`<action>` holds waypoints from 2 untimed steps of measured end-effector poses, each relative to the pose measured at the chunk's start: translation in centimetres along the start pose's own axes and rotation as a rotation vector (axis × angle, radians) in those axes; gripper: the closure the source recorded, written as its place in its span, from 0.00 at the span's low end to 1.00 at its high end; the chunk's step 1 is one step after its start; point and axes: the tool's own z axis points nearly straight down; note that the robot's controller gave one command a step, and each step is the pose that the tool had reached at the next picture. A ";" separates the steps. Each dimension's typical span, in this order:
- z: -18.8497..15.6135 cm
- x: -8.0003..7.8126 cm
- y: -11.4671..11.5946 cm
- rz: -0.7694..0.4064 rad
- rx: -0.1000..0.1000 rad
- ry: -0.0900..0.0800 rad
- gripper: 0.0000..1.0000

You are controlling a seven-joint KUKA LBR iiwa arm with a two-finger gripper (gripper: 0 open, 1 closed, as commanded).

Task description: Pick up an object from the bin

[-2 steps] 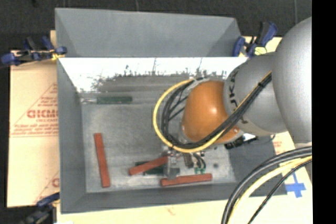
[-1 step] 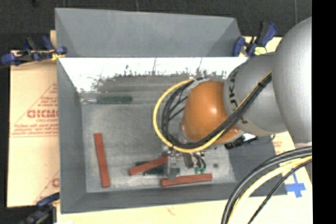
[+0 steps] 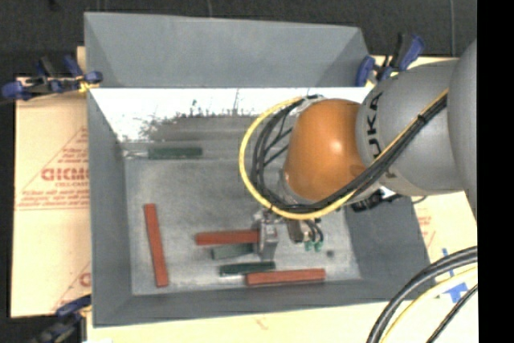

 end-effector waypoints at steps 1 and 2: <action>-2.3 -0.9 -1.8 -0.014 0.000 -0.012 1.00; 3.5 -0.3 -1.4 -0.013 -0.001 -0.012 1.00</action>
Offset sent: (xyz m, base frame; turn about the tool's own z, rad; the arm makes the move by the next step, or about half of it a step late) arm -0.0008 -0.0120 -0.0461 -0.0118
